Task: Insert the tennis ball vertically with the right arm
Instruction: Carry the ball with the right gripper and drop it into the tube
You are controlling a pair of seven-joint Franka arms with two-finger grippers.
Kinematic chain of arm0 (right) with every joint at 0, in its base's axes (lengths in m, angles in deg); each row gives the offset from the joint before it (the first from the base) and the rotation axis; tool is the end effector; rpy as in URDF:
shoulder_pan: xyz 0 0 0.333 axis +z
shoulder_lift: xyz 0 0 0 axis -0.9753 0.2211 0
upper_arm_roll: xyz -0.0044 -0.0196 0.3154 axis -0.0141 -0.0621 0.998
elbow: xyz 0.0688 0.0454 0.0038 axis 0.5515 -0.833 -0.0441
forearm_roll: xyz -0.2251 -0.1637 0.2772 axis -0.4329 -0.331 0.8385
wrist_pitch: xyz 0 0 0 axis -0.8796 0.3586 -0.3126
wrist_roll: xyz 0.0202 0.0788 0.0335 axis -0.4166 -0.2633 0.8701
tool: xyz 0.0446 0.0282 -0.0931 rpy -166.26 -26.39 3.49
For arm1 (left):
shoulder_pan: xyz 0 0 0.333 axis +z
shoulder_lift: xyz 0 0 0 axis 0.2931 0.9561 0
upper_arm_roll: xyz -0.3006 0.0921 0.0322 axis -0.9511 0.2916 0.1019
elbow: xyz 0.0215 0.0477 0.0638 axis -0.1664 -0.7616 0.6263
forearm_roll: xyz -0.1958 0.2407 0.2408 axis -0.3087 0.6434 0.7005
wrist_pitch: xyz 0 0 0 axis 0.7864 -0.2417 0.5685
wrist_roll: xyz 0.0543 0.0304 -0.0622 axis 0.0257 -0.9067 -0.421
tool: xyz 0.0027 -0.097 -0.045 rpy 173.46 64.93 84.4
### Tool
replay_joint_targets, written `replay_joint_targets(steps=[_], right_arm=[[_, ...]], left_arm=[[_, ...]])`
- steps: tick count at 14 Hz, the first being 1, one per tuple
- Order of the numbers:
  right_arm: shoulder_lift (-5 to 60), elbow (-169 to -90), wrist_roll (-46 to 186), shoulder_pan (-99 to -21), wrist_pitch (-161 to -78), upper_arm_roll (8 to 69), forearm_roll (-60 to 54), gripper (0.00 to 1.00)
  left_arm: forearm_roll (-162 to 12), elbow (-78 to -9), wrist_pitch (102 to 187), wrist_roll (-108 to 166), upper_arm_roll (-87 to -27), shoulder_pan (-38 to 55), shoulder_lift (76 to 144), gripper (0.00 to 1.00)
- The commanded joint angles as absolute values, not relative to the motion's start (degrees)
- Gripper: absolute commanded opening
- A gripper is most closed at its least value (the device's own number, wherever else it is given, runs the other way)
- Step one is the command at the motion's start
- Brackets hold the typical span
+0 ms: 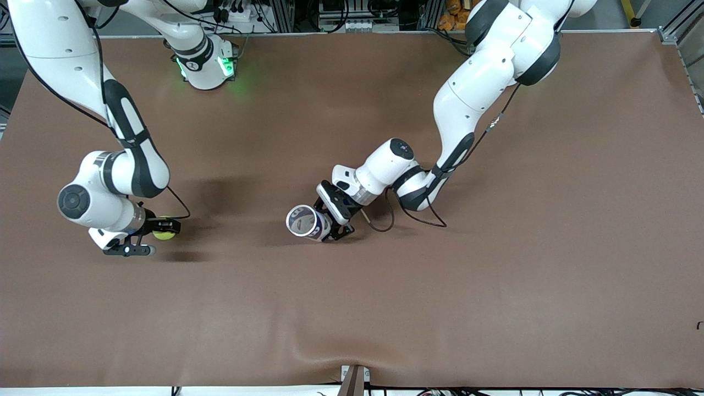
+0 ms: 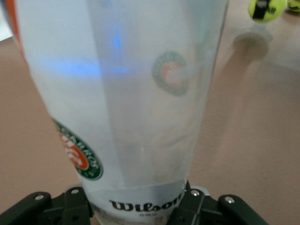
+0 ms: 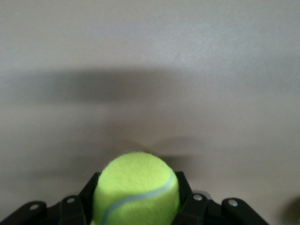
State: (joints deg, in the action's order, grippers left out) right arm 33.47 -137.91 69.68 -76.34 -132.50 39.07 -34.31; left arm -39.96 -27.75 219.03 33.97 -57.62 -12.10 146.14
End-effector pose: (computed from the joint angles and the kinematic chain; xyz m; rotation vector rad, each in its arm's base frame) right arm 0.6181 -0.0363 0.2202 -3.0926 0.0615 0.2440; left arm 0.5145 -0.5327 0.1544 2.2089 -1.1975 0.9956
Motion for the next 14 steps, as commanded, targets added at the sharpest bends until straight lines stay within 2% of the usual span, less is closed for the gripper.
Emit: replay_joint_targets(steps=[1, 3, 6, 9, 14], right_arm=[[32.22, -126.40, 65.76, -75.21, -115.36, 39.03, -30.77, 0.12], [31.61, -120.06, 57.78, -73.11, -106.47, 39.12, -29.98, 0.12], [30.64, -113.64, 45.74, -68.28, -98.71, 39.12, -26.56, 0.12], [28.80, -111.86, 35.27, -61.69, -97.11, 39.12, -26.46, 0.13], [26.24, -111.86, 23.66, -54.04, -96.32, 39.21, -26.02, 0.14]], left_arm=[[-39.74, -27.21, 223.23, 34.09, -55.98, -14.59, 146.90, 0.64], [-39.73, -27.21, 224.55, 34.09, -54.49, -16.43, 147.08, 0.64], [-39.56, -27.30, 227.10, 34.26, -53.61, -17.32, 147.60, 0.64], [-38.95, -27.30, 230.35, 34.70, -53.52, -17.41, 149.71, 0.64], [-38.42, -27.30, 230.62, 34.70, -53.52, -17.32, 149.98, 0.64]])
